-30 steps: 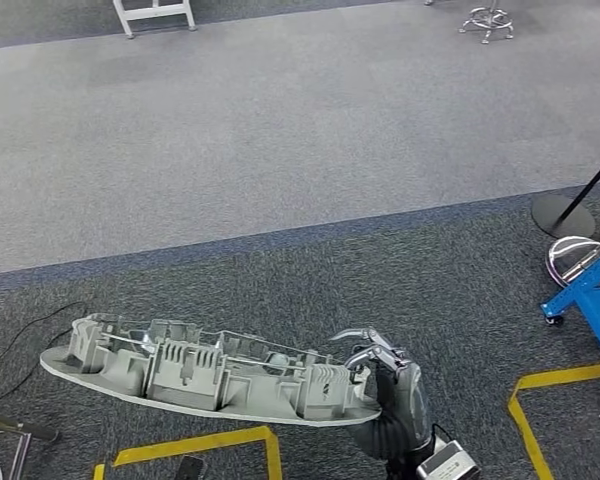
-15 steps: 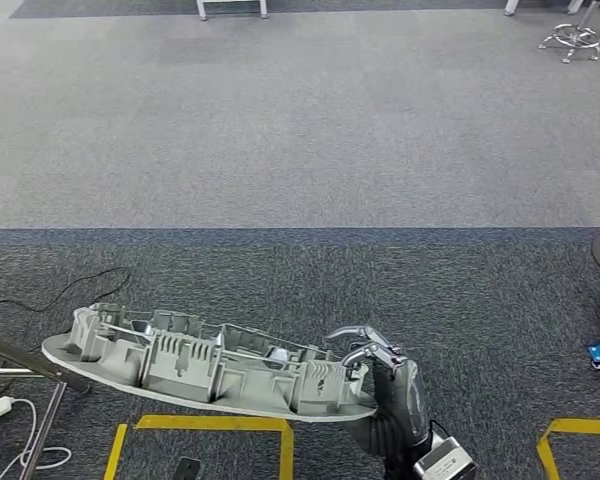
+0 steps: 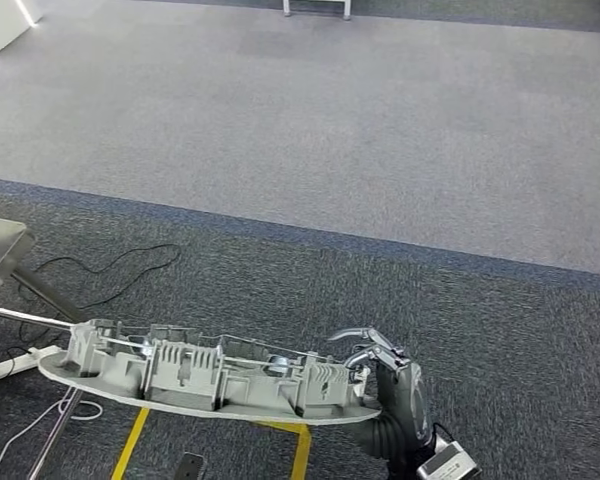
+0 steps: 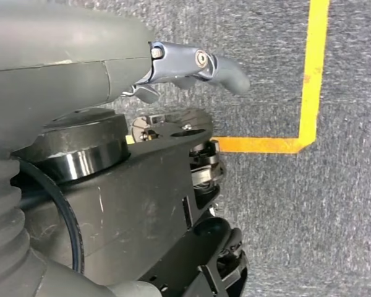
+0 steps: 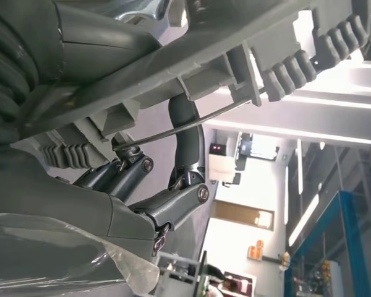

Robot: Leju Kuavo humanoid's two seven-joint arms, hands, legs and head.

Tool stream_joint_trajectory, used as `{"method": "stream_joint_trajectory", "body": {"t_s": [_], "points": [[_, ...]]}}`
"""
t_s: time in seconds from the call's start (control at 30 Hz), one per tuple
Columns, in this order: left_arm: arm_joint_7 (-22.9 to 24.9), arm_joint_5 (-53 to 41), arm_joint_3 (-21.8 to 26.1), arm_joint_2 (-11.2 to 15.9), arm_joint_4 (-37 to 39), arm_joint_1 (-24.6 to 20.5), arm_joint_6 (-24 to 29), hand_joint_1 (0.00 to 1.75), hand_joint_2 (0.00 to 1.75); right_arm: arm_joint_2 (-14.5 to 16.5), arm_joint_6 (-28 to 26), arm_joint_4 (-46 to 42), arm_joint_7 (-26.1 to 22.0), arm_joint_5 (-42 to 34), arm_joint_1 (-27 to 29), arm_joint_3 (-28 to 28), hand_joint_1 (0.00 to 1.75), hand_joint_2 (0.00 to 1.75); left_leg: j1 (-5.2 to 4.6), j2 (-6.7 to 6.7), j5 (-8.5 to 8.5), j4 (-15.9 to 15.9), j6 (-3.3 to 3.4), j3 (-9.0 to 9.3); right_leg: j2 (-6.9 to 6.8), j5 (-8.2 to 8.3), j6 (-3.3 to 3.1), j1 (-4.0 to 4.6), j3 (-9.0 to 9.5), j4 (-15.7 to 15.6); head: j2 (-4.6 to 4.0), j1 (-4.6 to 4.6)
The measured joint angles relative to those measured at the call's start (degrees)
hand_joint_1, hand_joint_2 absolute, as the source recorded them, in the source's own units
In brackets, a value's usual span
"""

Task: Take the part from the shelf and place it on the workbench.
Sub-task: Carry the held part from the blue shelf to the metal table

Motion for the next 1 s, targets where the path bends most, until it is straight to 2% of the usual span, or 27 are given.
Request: {"method": "stream_joint_trajectory", "body": {"t_s": [0.03,0.07,0.13,0.17,0.2,0.23,0.27,0.3,0.37,0.43,0.47,0.5,0.53,0.57,0.6,0.63,0.67,0.7,0.73,0.77,0.8,0.83,0.87,0.9,0.93,0.97,1.0], "points": [[0.0,0.0,0.0,0.0,0.0,0.0,0.0,0.0,1.75,0.0,0.0,0.0,0.0,0.0,-0.1,0.0,1.75,1.75,0.01,0.41,-0.22,0.3,-0.29,-0.21,-0.73,0.09,-0.36,0.0,0.17,-0.2,0.0,-0.03],[0.0,-0.1,0.1,0.0,0.0,0.0,0.0,0.0,1.75,0.0,0.0,0.0,0.0,0.1,-0.1,0.0,1.75,1.75,-0.01,1.65,-0.98,1.5,-0.62,-0.77,-1.59,0.17,-0.73,-0.06,0.4,-0.5,0.0,-0.22],[0.0,-0.3,0.1,0.0,0.0,0.0,0.0,0.0,1.75,0.0,0.1,0.0,0.0,0.1,-0.1,-0.1,1.75,1.75,0.01,5.26,-3.99,7.0,-1.24,-3.33,-3.45,0.11,-1.3,0.02,0.81,-0.8,0.0,-0.58],[0.0,-0.4,0.1,0.0,0.0,-0.1,0.0,0.0,1.75,0.1,0.2,0.0,0.0,0.2,-0.1,-0.1,1.75,1.75,0.19,6.44,-5.7,10.7,-1.53,-5.14,-4.41,0.01,-1.49,0.11,0.9,-0.8,0.0,-0.71],[0.0,-0.5,0.1,0.0,0.0,-0.1,0.0,0.0,1.75,0.1,0.3,0.0,0.0,0.2,-0.1,-0.2,1.75,1.75,0.37,6.96,-6.79,13.8,-1.74,-6.66,-5.33,-0.11,-1.54,0.18,0.94,-0.8,0.0,-0.7],[0.0,-0.6,0.1,0.0,0.0,-0.1,0.0,0.0,1.75,0.1,0.4,0.0,0.0,0.3,-0.1,-0.2,1.75,1.75,0.51,7.25,-6.91,15.3,-1.87,-7.41,-6.24,-0.24,-1.52,0.21,1.0,-0.8,0.0,-0.72],[0.0,-0.8,0.1,0.0,0.0,-0.1,0.0,0.0,1.75,0.1,0.4,0.0,0.0,0.4,-0.2,-0.1,1.75,1.75,0.6,7.47,-5.98,14.7,-1.92,-7.13,-7.07,-0.38,-1.46,0.22,1.12,-0.8,0.0,-0.71],[0.0,-0.9,0.1,0.0,0.0,-0.1,0.0,0.0,1.75,0.1,0.4,-0.1,0.0,0.5,-0.2,-0.1,1.75,1.75,0.62,7.84,-4.19,12.2,-1.86,-5.82,-7.83,-0.54,-1.35,0.23,1.31,-0.8,0.0,-0.72],[0.0,-1.1,0.2,0.0,0.0,-0.1,0.0,0.0,1.75,0.1,0.5,-0.2,0.0,0.5,-0.3,0.0,1.75,1.75,0.14,10.59,-0.76,4.6,-1.31,-2.01,-9.1,-0.91,-0.95,0.38,1.77,-0.8,0.0,-0.72],[0.1,-1.4,0.3,0.0,0.0,-0.2,0.0,0.0,1.75,0.1,0.6,-0.3,0.0,0.6,-0.4,0.0,1.75,1.75,-0.59,12.97,0.07,0.4,-0.49,-0.12,-10.27,-1.24,-0.37,0.64,2.02,-0.8,0.0,-0.69],[0.1,-1.5,0.3,0.0,0.0,-0.2,0.0,0.0,1.75,0.1,0.7,-0.3,0.0,0.7,-0.4,0.0,1.75,1.75,-0.87,12.94,-0.2,0.1,-0.15,-0.1,-10.92,-1.36,-0.09,0.74,2.14,-0.9,0.0,-0.68],[0.2,-1.6,0.3,0.0,0.0,-0.1,0.0,0.0,1.75,0.1,0.7,-0.3,0.0,0.8,-0.5,0.1,1.75,1.75,-0.86,12.25,-0.19,-0.1,0.22,-0.09,-11.63,-1.49,0.23,0.74,2.41,-1.0,0.0,-0.68],[0.2,-1.7,0.4,0.0,0.0,0.0,0.0,0.0,1.75,0.1,0.7,-0.4,0.0,1.0,-0.7,0.2,1.75,1.75,-0.75,11.49,-0.06,-0.5,0.56,0.1,-11.53,-1.81,0.55,0.66,2.58,-0.9,0.0,-0.64],[0.1,-1.8,0.5,0.0,0.0,0.0,0.0,0.0,1.75,0.1,0.6,-0.5,0.0,1.2,-0.8,0.3,1.75,1.75,-0.59,10.72,0.07,-0.8,0.98,0.34,-10.54,-2.52,0.78,0.56,2.42,-0.1,-0.01,-0.58],[0.1,-2.0,0.5,0.0,-0.1,0.0,-0.1,0.0,1.75,0.1,0.4,-0.6,0.0,1.3,-0.9,0.4,1.75,1.75,-0.39,9.91,0.22,-1.1,1.38,0.6,-8.92,-3.75,0.95,0.46,1.57,1.9,-0.01,-0.41],[0.0,-2.2,0.5,-0.1,-0.1,-0.1,-0.1,0.0,1.75,0.0,0.1,-0.7,-0.1,1.4,-0.9,0.6,1.75,1.75,-0.24,9.16,0.29,-1.2,1.68,0.75,-6.94,-5.28,0.99,0.36,0.02,5.0,-0.02,-0.2],[0.0,-2.3,0.5,-0.1,-0.1,-0.1,-0.1,0.0,1.75,0.0,-0.1,-0.8,-0.1,1.4,-0.9,0.8,1.75,1.75,-0.2,8.37,0.27,-1.2,1.89,0.76,-5.54,-6.92,0.98,0.35,-2.13,9.0,-0.02,-0.04],[0.0,-2.4,0.6,-0.1,-0.1,-0.1,-0.1,0.0,1.75,-0.1,-0.4,-0.8,-0.1,1.4,-0.8,1.0,1.75,1.75,-0.21,7.52,0.26,-1.2,1.98,0.77,-4.85,-8.02,1.02,0.35,-4.31,12.6,-0.02,0.09],[0.0,-2.5,0.6,-0.1,-0.1,-0.1,-0.2,0.0,1.75,-0.2,-0.5,-0.8,0.0,1.4,-0.8,1.1,1.75,1.75,-0.23,6.66,0.24,-1.2,1.99,0.82,-4.58,-8.1,1.04,0.36,-5.85,14.8,-0.02,0.1],[0.0,-2.7,0.6,-0.1,-0.1,-0.1,-0.2,0.0,1.75,-0.3,-0.6,-0.8,0.0,1.4,-0.8,1.3,1.75,1.75,-0.24,5.74,0.2,-1.1,1.98,0.9,-4.43,-7.13,1.04,0.36,-6.54,15.0,-0.02,0.1],[0.0,-2.9,0.7,-0.2,-0.1,0.0,-0.2,0.0,1.75,-0.3,-0.7,-0.8,0.0,1.4,-0.8,1.4,1.75,1.75,-0.22,4.83,0.14,-1.1,1.89,1.03,-4.22,-5.06,1.0,0.33,-6.0,12.8,-0.02,0.12],[0.0,-3.0,0.8,-0.2,-0.1,-0.1,-0.2,0.0,1.75,-0.3,-0.8,-0.8,0.0,1.4,-0.8,1.5,1.75,1.75,-0.18,3.95,0.01,-1.0,1.73,1.14,-3.54,-2.51,0.95,0.25,-4.69,9.1,-0.02,0.13],[0.0,-3.1,1.0,-0.2,-0.1,-0.1,-0.2,0.0,1.75,-0.3,-0.8,-0.8,0.0,1.4,-0.8,1.5,1.75,1.75,-0.22,3.19,-0.17,-0.7,1.48,1.12,-2.31,-0.72,0.91,0.11,-3.25,5.4,-0.01,0.16],[0.0,-3.2,1.1,-0.2,-0.1,-0.1,-0.2,0.0,1.75,-0.3,-0.9,-0.9,0.0,1.5,-0.8,1.6,1.75,1.75,-0.21,2.45,-0.32,-0.4,1.19,0.93,-1.17,0.34,0.84,-0.04,-1.92,2.4,-0.01,0.13],[-0.1,-3.3,1.2,-0.2,-0.1,-0.1,-0.2,0.0,1.75,-0.4,-1.1,-1.0,0.0,1.5,-0.8,1.7,1.75,1.75,-0.16,1.86,-0.38,-0.1,0.89,0.61,-0.3,0.63,0.76,-0.12,-1.16,0.7,-0.01,0.12],[-0.1,-3.3,1.4,-0.2,-0.1,0.0,-0.2,0.0,1.75,-0.4,-1.2,-1.1,0.0,1.5,-0.8,1.8,1.75,1.75,-0.08,1.3,-0.32,0.0,0.57,0.29,-0.01,0.33,0.59,-0.07,-0.86,0.3,0.0,0.11],[-0.2,-3.3,1.4,-0.2,-0.1,0.1,-0.2,0.0,1.75,-0.4,-1.4,-1.2,0.0,1.5,-0.7,1.8,1.75,1.75,0.06,0.71,-0.22,0.0,0.28,0.03,-0.46,0.35,0.34,-0.06,-0.64,0.1,0.0,0.11]]}}
